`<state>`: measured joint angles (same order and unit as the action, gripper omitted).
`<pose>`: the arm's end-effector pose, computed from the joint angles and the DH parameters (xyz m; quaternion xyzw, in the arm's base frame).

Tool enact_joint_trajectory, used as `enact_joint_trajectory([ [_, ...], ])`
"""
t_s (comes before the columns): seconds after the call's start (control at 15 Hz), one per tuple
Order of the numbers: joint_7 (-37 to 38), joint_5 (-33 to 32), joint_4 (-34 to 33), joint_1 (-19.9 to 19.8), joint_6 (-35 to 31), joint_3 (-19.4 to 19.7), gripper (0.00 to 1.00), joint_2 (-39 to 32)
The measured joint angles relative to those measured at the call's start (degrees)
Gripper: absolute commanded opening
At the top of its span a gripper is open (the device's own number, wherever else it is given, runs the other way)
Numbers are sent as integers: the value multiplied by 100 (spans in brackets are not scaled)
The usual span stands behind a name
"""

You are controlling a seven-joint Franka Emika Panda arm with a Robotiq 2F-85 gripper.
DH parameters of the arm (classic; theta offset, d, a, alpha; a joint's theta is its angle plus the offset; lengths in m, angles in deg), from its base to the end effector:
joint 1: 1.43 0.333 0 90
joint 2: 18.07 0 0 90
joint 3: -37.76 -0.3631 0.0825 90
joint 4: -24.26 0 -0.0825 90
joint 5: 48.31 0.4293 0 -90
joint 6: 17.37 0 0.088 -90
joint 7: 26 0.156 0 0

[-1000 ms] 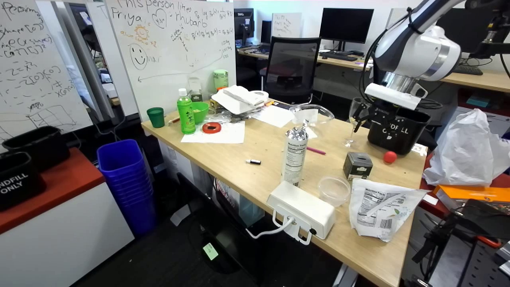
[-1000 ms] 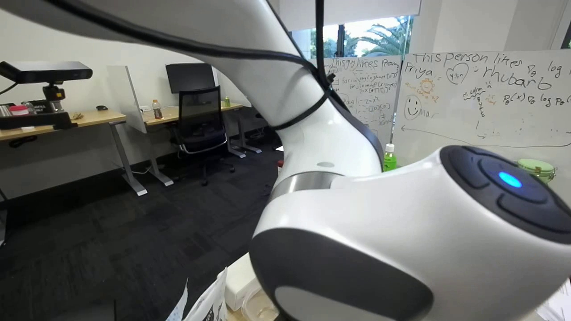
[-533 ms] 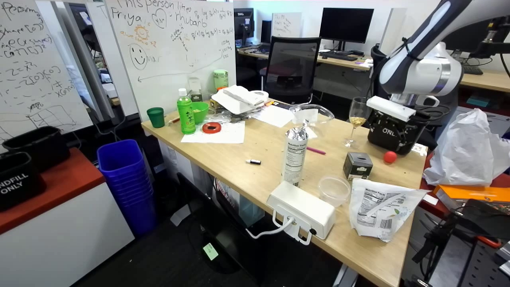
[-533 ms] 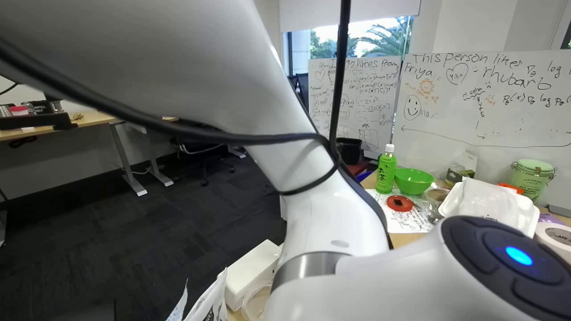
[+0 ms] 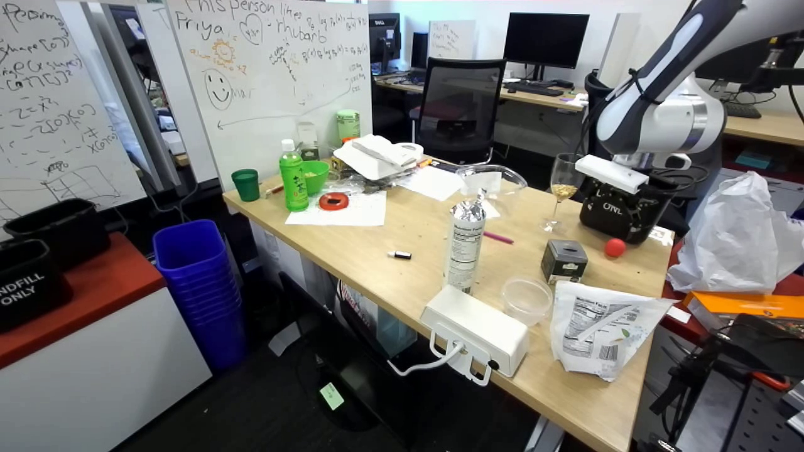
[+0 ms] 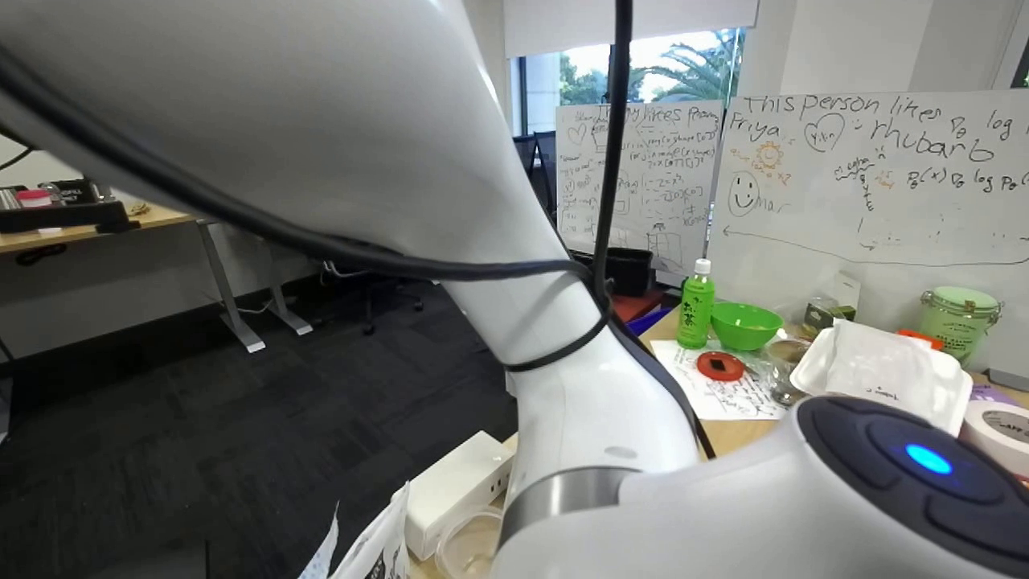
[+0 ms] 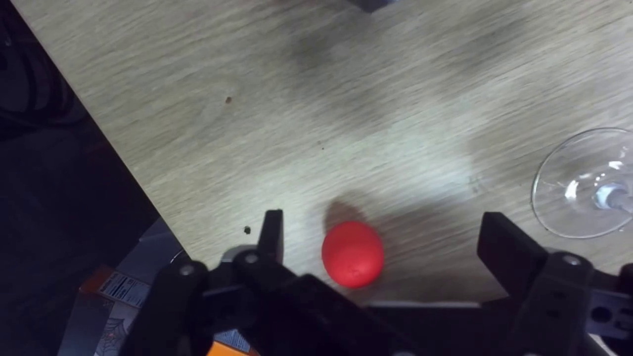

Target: Move the red ball to the left side of the table

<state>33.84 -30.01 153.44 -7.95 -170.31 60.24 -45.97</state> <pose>0.4903 -0.2932 0.1120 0.6221 -0.7827 -0.0011 0.0206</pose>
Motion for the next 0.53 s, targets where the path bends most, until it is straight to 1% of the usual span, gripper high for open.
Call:
enact_joint_trajectory([
  [0.33, 4, 42, 1, -132, -39, -138, 100, -12],
  [0.53, 60, 42, -22, -192, -117, -138, 100, -118],
])
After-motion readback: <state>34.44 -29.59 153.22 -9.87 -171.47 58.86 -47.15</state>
